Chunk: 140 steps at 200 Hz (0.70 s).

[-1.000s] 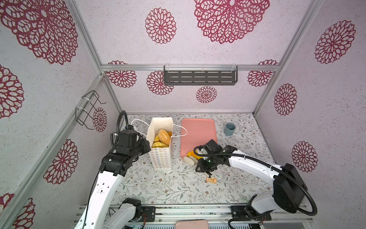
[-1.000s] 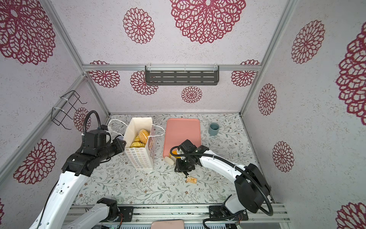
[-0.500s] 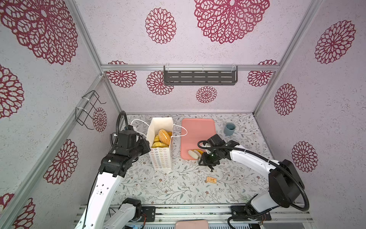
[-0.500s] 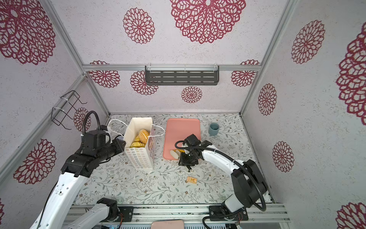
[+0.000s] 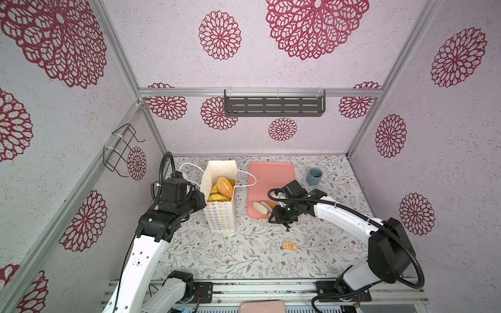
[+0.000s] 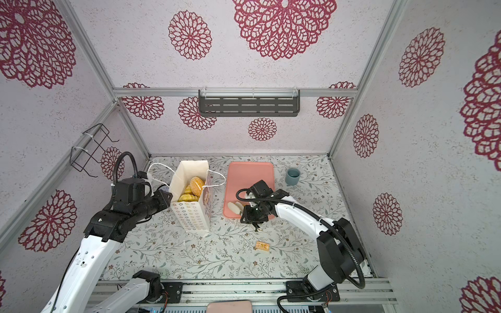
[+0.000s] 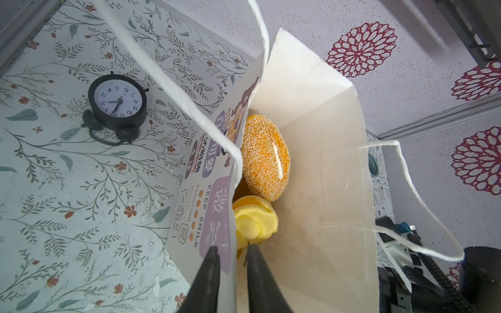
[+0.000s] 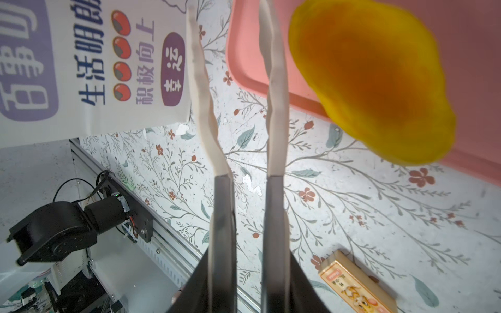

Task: Place the fake bread into the paper bag
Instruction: 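Lower the tongs around the mango-shaped bread and pinch it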

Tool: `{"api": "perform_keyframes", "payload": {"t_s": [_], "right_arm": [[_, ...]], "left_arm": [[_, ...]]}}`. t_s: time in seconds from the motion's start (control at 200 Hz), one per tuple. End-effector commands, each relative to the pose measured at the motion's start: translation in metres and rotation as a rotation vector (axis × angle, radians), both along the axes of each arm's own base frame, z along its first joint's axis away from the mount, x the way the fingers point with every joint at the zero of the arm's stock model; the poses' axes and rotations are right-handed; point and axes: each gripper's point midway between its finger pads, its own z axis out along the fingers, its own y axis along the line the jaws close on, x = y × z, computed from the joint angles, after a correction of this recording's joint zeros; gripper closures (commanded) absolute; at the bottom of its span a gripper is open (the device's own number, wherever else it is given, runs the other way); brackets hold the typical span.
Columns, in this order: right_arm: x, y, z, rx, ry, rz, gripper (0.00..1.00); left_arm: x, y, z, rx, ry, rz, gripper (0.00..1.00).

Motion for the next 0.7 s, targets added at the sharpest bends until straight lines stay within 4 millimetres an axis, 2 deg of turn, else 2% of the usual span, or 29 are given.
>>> {"api": "perform_keyframes", "payload": {"t_s": [0.0, 0.255, 0.695], "right_arm": [[-0.006, 0.002, 0.006, 0.017, -0.009, 0.034, 0.65], [0.000, -0.004, -0.011, -0.026, 0.022, 0.032, 0.65], [0.015, -0.033, -0.024, -0.099, 0.027, -0.002, 0.65]], "left_arm": [[0.003, 0.000, 0.006, -0.006, -0.034, 0.003, 0.78], [0.001, 0.002, 0.008, -0.002, -0.034, 0.005, 0.78], [0.003, 0.001, 0.010, -0.004, -0.039, 0.008, 0.78]]}}
